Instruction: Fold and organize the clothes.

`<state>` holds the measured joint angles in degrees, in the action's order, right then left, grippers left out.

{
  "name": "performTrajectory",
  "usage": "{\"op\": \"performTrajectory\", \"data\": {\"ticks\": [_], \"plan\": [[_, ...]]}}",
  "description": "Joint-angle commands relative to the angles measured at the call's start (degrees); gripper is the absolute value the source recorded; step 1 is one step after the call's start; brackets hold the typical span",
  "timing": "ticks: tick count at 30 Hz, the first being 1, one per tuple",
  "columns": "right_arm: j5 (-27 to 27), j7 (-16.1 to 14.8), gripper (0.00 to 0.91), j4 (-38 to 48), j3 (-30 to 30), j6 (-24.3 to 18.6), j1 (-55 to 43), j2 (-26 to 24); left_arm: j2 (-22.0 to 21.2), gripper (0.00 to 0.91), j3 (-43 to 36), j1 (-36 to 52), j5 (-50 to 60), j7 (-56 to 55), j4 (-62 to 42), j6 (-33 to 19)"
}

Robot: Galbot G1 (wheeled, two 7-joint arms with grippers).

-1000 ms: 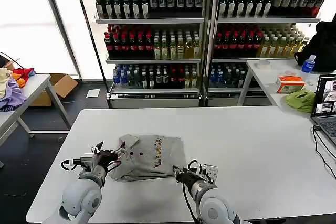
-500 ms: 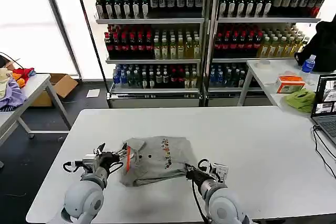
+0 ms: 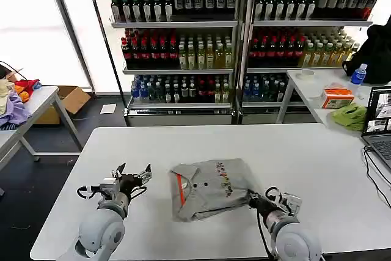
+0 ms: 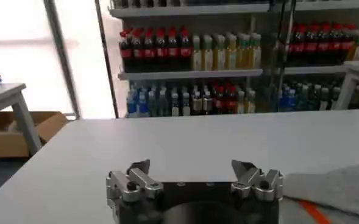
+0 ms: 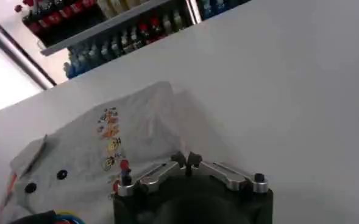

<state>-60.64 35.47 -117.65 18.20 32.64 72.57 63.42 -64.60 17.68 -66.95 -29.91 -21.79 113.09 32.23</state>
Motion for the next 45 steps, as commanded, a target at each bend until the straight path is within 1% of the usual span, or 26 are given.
{"op": "performTrajectory", "data": {"ticks": [1, 2, 3, 4, 6, 8, 9, 11, 14, 15, 16, 17, 19, 21, 26, 33, 40, 45], "plan": [[5.21, -2.07, 0.907, 0.65, 7.59, 0.4, 3.58, -1.43, 0.03, 0.907, 0.42, 0.17, 1.7, 0.21, 0.1, -1.24], [7.82, -2.61, 0.907, 0.31, 7.86, 0.27, 3.82, -1.22, 0.09, 0.907, 0.48, 0.2, 1.71, 0.05, 0.07, -1.72], [13.18, -3.39, 0.907, -0.39, 8.51, 0.29, 4.08, -0.94, 0.07, 0.907, 0.65, 0.32, 1.72, -0.48, 0.0, -3.29], [19.14, -4.53, 0.907, -1.19, 9.09, 0.28, 4.38, -0.67, 0.08, 0.907, 0.76, 0.44, 1.78, -0.72, 0.1, -3.46], [24.57, -6.34, 0.907, -3.61, 11.26, 0.29, 4.79, -0.26, 0.27, 0.907, 1.17, 0.35, 1.98, -0.71, 0.56, -3.42], [24.8, -6.55, 0.907, -5.75, 12.49, 0.47, 4.64, -0.44, 0.39, 0.907, 1.18, 0.27, 2.2, -0.65, 0.82, -3.23], [26.18, -7.08, 0.907, -6.92, 12.67, 0.43, 4.14, -0.28, 0.45, 0.907, 1.16, 0.15, 2.43, -0.52, 0.88, -3.13], [26.07, -7.37, 0.907, -8.04, 11.86, 0.42, 2.92, 0.19, 0.37, 0.907, 1.0, 0.13, 2.59, -0.45, 0.71, -3.0], [25.79, -8.21, 0.907, -9.05, 7.03, 0.19, 0.55, 1.49, 0.09, 0.907, 0.6, -0.15, 2.95, -0.34, 0.7, -2.68], [25.98, -8.43, 0.907, -8.68, 3.88, 0.24, -0.92, 2.05, -0.08, 0.907, 0.46, -0.38, 3.02, -0.25, 0.8, -2.52], [26.17, -8.45, 0.907, -8.34, 2.58, 0.23, -1.52, 2.26, -0.15, 0.907, 0.39, -0.52, 3.07, -0.24, 0.85, -2.46], [26.29, -8.37, 0.907, -7.52, -0.2, 0.27, -2.47, 2.84, -0.15, 0.907, 0.38, -0.62, 3.11, -0.22, 0.88, -2.45], [26.77, -7.16, 0.907, -4.25, -3.66, 0.42, -4.76, 4.34, -0.21, 0.907, 0.53, -0.96, 3.16, -0.19, 1.11, -2.44], [26.49, -6.51, 0.907, -1.66, -5.37, 0.44, -5.79, 5.29, -0.2, 0.907, 0.71, -1.22, 3.17, -0.16, 1.27, -2.44], [24.7, -5.26, 0.907, 2.95, -7.29, 0.47, -6.16, 6.75, -0.53, 0.907, 0.78, -1.66, 3.2, -0.16, 1.31, -2.39], [24.58, -5.31, 0.907, 7.71, -7.32, 0.4, -5.98, 8.07, -1.06, 0.907, 0.51, -1.92, 3.33, -0.14, 1.2, -2.27], [25.77, -3.86, 0.907, 5.39, -6.87, 0.54, -3.65, 6.69, -0.62, 0.907, 0.78, -2.15, 3.17, -0.12, 1.16, -2.01], [26.97, -2.67, 0.907, 1.11, -7.18, 0.6, 0.53, 5.48, -0.6, 0.907, 0.81, -2.21, 3.1, -0.08, 1.2, -1.96]]}}
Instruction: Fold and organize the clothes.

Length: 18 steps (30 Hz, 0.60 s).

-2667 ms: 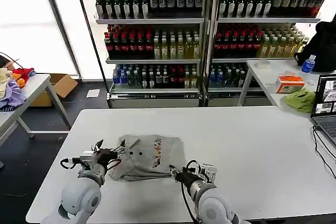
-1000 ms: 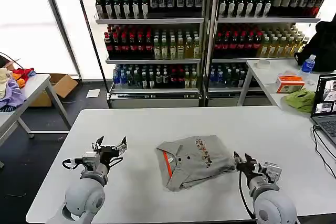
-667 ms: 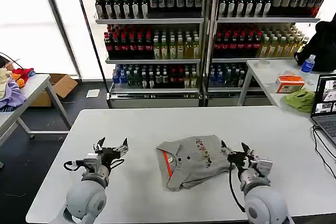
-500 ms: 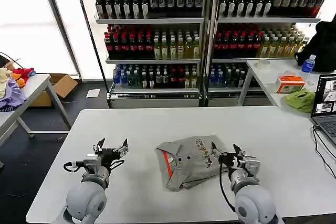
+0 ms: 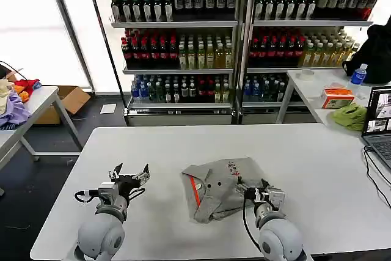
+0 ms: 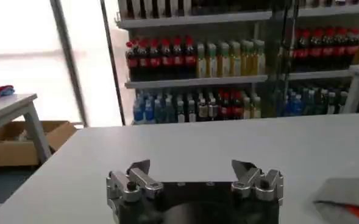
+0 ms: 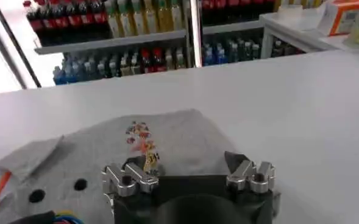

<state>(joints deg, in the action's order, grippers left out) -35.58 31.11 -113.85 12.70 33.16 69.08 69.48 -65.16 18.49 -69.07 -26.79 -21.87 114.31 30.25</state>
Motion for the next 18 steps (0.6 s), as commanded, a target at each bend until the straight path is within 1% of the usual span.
{"op": "performTrajectory", "data": {"ticks": [1, 7, 12, 15, 18], "plan": [[2.45, 2.12, 0.907, -3.41, -1.76, 0.1, 4.96, -0.58, -0.05, 0.907, -0.02, -0.1, -0.04, -0.01, 0.01, 0.02], [4.07, 4.95, 0.907, -7.42, -2.87, 0.12, 9.86, -0.21, -0.13, 0.907, -0.07, -0.4, -0.04, 0.03, 0.28, 0.03], [5.0, 6.43, 0.907, -6.48, -2.47, 0.11, 10.11, 0.01, -0.19, 0.907, 0.01, -0.71, -0.02, 0.02, 0.65, 0.05], [-0.31, 7.8, 0.907, -5.94, -0.9, 0.26, 8.78, -1.0, -0.08, 0.907, 0.09, -1.01, 0.01, 0.0, 1.19, 0.42], [-3.03, 7.79, 0.907, -5.14, 0.32, 0.27, 7.71, -2.54, -0.06, 0.907, 0.11, -1.19, 0.11, -0.04, 1.28, 0.7]]}}
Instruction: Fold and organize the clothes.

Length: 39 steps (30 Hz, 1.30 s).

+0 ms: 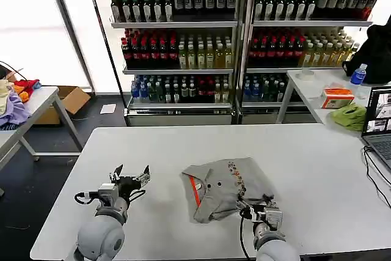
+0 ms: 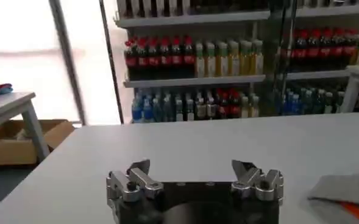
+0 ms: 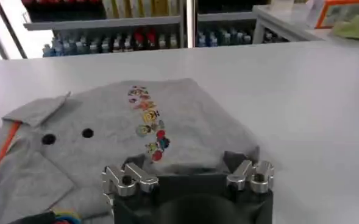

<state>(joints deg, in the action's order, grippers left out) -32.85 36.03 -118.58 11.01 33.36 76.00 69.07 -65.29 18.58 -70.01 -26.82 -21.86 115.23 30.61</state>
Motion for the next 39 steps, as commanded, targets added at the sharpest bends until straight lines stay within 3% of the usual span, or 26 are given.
{"op": "performTrajectory", "data": {"ticks": [1, 12, 23, 36, 39], "plan": [[-6.12, 2.74, 0.907, -0.03, 2.35, 0.07, 0.57, -2.69, 0.04, 0.907, 0.0, -0.39, 0.2, -0.04, 0.34, 0.35], [-7.25, 1.58, 0.907, 2.41, 3.85, -0.01, 0.41, -4.26, -0.55, 0.907, -0.14, -0.69, 0.53, 0.01, 0.21, 0.39], [-8.21, 2.02, 0.907, -7.59, 2.84, 0.01, 5.42, -4.11, -0.69, 0.907, -0.59, -0.33, 0.61, 0.15, -0.04, 0.57], [-11.15, 0.97, 0.907, -11.99, 14.7, -0.02, 4.86, -4.37, -1.18, 0.907, -0.64, -1.73, 1.01, 0.25, 1.61, 0.6], [-11.31, 0.44, 0.907, -11.15, 17.14, -0.06, 4.2, -5.35, -0.52, 0.907, -1.98, -5.12, -9.98, -1.44, 10.18, 2.57]]}}
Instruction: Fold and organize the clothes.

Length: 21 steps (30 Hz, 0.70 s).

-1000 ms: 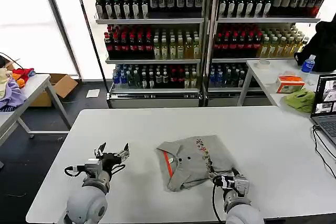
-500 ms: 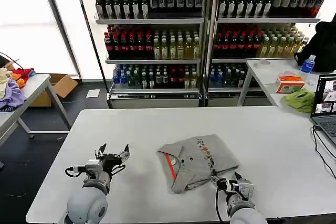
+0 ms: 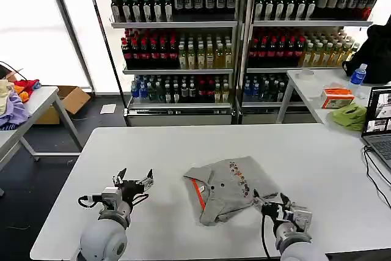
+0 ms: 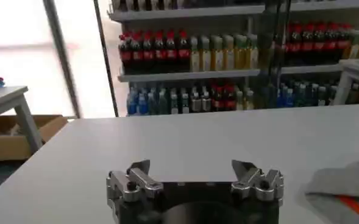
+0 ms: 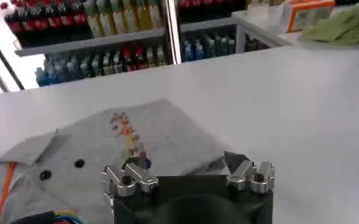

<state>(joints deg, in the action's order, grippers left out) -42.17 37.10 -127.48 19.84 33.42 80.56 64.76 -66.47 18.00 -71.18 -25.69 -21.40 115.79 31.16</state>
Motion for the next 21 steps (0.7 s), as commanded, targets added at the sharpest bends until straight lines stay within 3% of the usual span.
{"op": "performTrajectory", "data": {"ticks": [1, 9, 17, 21], "plan": [[-2.05, -0.69, 0.907, -1.86, 9.09, -0.12, -0.55, -1.25, 1.11, 0.907, -2.01, -4.96, -12.16, -1.35, 11.12, 2.05], [-4.3, -1.26, 0.907, 0.68, 14.64, -0.16, -1.89, -3.89, 3.91, 0.907, -3.65, -5.21, -28.06, 0.32, 14.25, 2.2], [-2.9, -2.42, 0.907, 5.1, 12.95, -0.19, -3.19, -3.11, 3.11, 0.907, -4.5, -3.21, -18.9, 2.0, 9.76, 2.01], [-6.49, -2.76, 0.907, 5.09, 13.04, -0.21, -3.71, -2.84, 3.8, 0.907, -2.18, -1.42, -12.22, 0.5, 8.68, 1.88]]}}
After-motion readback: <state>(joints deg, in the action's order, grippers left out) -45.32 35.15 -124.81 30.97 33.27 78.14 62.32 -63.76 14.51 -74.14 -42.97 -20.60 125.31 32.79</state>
